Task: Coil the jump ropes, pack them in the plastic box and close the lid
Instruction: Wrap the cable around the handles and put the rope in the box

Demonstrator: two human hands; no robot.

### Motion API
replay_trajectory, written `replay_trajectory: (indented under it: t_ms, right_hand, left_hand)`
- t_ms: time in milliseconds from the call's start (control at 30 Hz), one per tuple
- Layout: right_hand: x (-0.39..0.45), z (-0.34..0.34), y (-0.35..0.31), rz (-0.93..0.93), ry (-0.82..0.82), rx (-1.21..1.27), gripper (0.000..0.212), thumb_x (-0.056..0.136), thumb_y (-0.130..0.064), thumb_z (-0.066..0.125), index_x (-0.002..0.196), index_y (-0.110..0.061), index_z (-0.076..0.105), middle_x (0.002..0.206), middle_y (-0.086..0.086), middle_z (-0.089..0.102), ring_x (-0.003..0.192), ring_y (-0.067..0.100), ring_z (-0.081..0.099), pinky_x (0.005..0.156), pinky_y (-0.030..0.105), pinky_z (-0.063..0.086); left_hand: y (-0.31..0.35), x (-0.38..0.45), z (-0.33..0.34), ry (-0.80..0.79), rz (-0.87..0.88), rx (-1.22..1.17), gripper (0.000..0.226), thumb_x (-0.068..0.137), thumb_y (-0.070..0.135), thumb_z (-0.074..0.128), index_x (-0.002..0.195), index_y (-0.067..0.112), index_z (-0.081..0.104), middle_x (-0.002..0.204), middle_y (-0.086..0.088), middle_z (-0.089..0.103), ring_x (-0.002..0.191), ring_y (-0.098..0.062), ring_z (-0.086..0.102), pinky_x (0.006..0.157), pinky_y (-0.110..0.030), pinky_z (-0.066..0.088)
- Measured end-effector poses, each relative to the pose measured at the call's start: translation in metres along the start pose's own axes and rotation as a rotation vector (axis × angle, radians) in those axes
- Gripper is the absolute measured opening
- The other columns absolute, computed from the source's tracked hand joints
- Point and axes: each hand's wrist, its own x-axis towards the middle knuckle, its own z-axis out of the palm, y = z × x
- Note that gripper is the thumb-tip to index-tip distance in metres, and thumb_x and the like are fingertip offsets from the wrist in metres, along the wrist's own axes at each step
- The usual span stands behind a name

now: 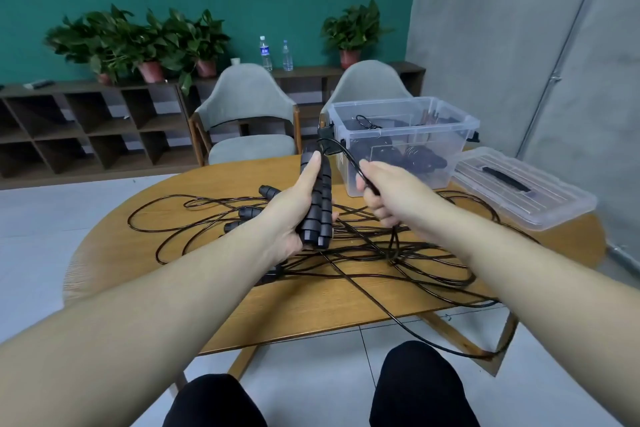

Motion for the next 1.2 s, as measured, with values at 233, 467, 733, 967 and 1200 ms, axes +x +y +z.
replay_trajectory:
  t_ms: [233,467,733,967,1200]
  right_hand:
    - [-0.005,0.046,0.009,-0.225,0.117,-0.369,0.036,0.107,-0.037,0.029,0.082,-0.02,0.048,0.064,-0.006,0.051,0.06,0.012,0.048,0.061,0.035,0.039]
    - [-0.002,0.059,0.016,-0.33,0.174,-0.666,0.03,0.107,-0.04,0.028,0.086,-0.023,0.041,0.068,0.0,0.058,0.064,0.026,0.057,0.058,0.041,0.049]
    - [0.004,0.059,0.018,-0.355,0.163,-0.864,0.021,0.106,-0.032,0.029,0.102,-0.023,0.047,0.068,-0.003,0.05,0.064,0.029,0.054,0.054,0.037,0.041]
    - [-0.003,0.055,0.033,-0.436,0.081,-0.792,0.031,0.107,-0.042,0.032,0.082,-0.026,0.04,0.057,-0.008,0.046,0.051,0.008,0.044,0.048,0.029,0.03]
    - [0.018,0.032,0.064,-0.299,-0.063,-0.636,0.044,0.097,-0.061,0.042,0.074,-0.024,0.05,0.063,-0.004,0.054,0.061,0.012,0.052,0.064,0.039,0.047]
  left_hand:
    - [-0.008,0.003,0.009,-0.008,0.0,-0.234,0.04,0.099,0.051,0.053,0.101,0.013,0.064,0.078,-0.006,0.072,0.072,-0.02,0.069,0.079,-0.036,0.058]
    - [-0.017,0.011,0.006,0.046,0.041,-0.249,0.045,0.095,0.059,0.057,0.096,0.016,0.072,0.084,-0.003,0.078,0.074,-0.016,0.076,0.066,-0.03,0.059]
    - [-0.022,0.016,0.002,-0.068,-0.005,-0.215,0.035,0.092,0.035,0.07,0.117,0.011,0.064,0.086,-0.008,0.073,0.073,-0.02,0.073,0.06,-0.031,0.06]
    - [0.004,0.032,-0.019,0.085,0.074,-0.367,0.013,0.096,0.009,0.054,0.108,0.01,0.051,0.089,-0.014,0.06,0.074,-0.022,0.06,0.061,-0.032,0.053]
    - [0.027,0.02,-0.06,-0.214,0.005,-0.297,0.043,0.087,0.007,0.061,0.129,0.005,0.055,0.101,-0.015,0.069,0.083,-0.024,0.067,0.064,-0.031,0.055]
